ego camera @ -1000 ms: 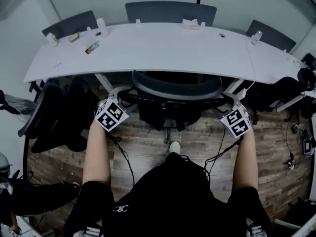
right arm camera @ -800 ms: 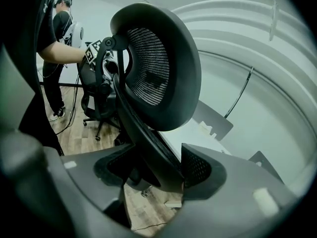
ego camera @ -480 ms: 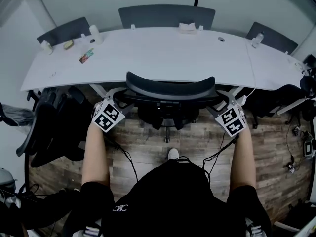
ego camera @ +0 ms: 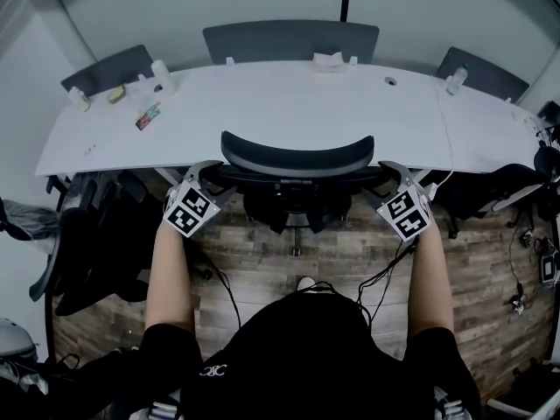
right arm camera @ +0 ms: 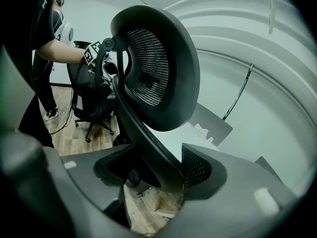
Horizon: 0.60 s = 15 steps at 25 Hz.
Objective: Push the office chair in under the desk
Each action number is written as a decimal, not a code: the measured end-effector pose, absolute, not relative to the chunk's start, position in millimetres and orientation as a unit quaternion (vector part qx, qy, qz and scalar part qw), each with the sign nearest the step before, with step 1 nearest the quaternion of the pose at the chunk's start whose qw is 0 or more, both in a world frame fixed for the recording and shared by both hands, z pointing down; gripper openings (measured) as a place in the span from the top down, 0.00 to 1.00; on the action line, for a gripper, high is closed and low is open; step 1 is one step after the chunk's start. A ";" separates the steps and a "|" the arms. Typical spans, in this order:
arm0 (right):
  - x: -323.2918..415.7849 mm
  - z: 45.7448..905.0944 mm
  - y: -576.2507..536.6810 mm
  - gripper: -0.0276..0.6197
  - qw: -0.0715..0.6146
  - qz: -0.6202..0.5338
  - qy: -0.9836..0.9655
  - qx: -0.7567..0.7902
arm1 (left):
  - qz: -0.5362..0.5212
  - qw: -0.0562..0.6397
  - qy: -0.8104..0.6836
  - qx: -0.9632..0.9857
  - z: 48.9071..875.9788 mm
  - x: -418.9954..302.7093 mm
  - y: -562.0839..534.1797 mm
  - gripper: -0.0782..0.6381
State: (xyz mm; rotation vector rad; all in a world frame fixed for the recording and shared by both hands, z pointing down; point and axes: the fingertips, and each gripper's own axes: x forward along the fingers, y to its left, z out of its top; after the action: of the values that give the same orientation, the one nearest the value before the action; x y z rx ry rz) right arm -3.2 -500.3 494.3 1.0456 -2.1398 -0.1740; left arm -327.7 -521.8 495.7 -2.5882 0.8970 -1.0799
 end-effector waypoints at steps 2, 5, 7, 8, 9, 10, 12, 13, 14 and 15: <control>-1.0 493.7 -510.7 0.50 0.368 -0.068 -0.833 0.408 | -0.363 0.098 0.306 -0.875 494.1 -325.1 -531.4 0.54; 0.7 494.3 -523.8 0.50 0.368 -0.066 -0.832 0.409 | -0.359 0.098 0.308 -0.875 495.6 -324.0 -544.3 0.54; 2.7 494.0 -531.9 0.50 0.366 -0.067 -0.832 0.412 | -0.360 0.098 0.309 -0.875 495.1 -322.0 -552.4 0.54; 3.9 493.6 -535.9 0.50 0.364 -0.068 -0.831 0.414 | -0.360 0.098 0.309 -0.875 493.9 -320.6 -556.2 0.54; 4.8 493.3 -539.7 0.50 0.362 -0.070 -0.831 0.416 | -0.360 0.097 0.309 -0.875 493.1 -319.6 -560.0 0.54; 5.4 493.3 -543.1 0.50 0.361 -0.071 -0.830 0.418 | -0.359 0.096 0.310 -0.875 492.8 -319.1 -563.6 0.54; 5.7 493.7 -549.2 0.49 0.362 -0.072 -0.830 0.418 | -0.361 0.095 0.309 -0.875 492.8 -319.0 -569.6 0.54; 5.8 493.8 -552.0 0.49 0.363 -0.073 -0.830 0.418 | -0.362 0.093 0.309 -0.875 493.0 -319.0 -572.2 0.54; 6.0 493.8 -554.6 0.49 0.363 -0.073 -0.830 0.418 | -0.361 0.093 0.309 -0.875 493.0 -318.8 -574.7 0.54; 6.5 493.8 -556.9 0.49 0.363 -0.073 -0.829 0.418 | -0.359 0.093 0.309 -0.876 492.9 -318.3 -577.0 0.54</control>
State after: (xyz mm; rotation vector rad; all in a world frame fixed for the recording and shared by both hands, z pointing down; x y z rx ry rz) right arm 6.5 -556.9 493.8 1.0754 -2.1349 -0.1868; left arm -318.3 -577.0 492.9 -2.5998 0.9173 -1.0656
